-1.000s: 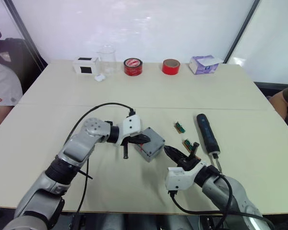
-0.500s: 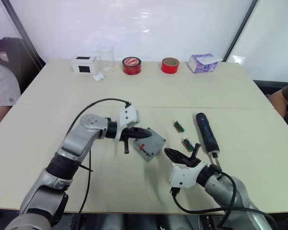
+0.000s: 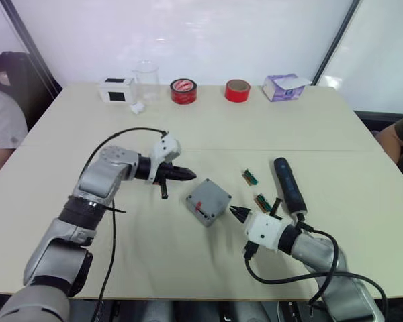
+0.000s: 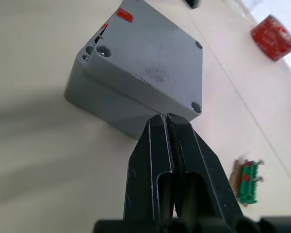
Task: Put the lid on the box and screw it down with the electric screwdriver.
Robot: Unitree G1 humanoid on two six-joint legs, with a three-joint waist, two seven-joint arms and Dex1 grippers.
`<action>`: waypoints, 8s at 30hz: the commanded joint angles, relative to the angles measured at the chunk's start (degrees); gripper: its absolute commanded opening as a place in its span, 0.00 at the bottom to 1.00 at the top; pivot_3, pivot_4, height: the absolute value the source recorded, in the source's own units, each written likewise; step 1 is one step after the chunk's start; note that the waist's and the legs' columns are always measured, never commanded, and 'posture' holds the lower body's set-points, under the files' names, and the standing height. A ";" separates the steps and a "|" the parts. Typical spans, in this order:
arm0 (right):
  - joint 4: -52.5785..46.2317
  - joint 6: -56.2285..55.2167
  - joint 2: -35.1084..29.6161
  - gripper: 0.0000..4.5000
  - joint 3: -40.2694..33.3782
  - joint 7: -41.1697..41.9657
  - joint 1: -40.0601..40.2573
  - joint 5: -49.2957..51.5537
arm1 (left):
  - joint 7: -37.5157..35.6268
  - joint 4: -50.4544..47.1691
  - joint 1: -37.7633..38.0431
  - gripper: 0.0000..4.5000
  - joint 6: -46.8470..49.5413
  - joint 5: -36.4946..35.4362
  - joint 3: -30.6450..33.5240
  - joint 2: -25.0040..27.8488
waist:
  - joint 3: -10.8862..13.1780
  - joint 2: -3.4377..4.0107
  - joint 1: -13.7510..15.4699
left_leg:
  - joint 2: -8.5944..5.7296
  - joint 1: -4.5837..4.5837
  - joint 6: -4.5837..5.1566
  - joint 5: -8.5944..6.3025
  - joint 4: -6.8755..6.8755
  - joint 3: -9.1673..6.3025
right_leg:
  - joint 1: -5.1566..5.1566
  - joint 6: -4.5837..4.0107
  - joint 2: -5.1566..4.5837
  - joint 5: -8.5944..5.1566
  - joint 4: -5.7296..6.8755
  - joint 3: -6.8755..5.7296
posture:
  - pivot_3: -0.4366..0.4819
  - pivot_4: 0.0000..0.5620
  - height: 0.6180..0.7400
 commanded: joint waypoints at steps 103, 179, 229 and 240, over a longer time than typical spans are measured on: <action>14.19 6.05 -5.81 0.01 6.29 6.07 -18.55 11.31 | 11.57 -18.55 18.09 0.00 6.74 3.07 -0.40 -1.55 | 0.25 0.12 -0.08 | 0.10 -0.05 0.04 -0.03 -0.05 0.03 | -0.10 0.01 0.01 0.01 -0.02 0.01 | 0.48 0.27 1.00; -9.48 39.41 -6.69 0.49 -20.74 -11.25 -1.15 37.76 | -3.45 -29.91 9.16 0.00 8.36 -12.81 4.92 12.19 | 0.71 0.18 -0.06 | 0.09 -0.77 0.05 -0.03 -0.03 0.03 | -0.78 0.02 0.03 0.02 -0.02 0.02 | 0.48 0.27 1.00; -4.49 49.44 -7.27 0.02 -15.37 -17.42 -9.97 38.45 | 1.16 -31.41 13.15 0.00 6.38 -12.56 5.92 12.26 | 0.71 0.18 -0.05 | 0.09 -0.78 0.05 -0.03 -0.01 0.02 | -0.79 0.07 0.05 0.05 0.00 0.01 | 0.48 0.27 1.00; -4.83 49.57 -6.88 0.02 -15.85 -17.88 -10.14 38.85 | 1.20 -30.99 12.95 0.00 6.21 -12.45 5.85 12.14 | 0.71 0.18 -0.05 | 0.09 -0.78 0.05 -0.03 0.00 0.02 | -0.79 0.19 0.05 0.11 0.01 0.01 | 0.48 0.27 1.00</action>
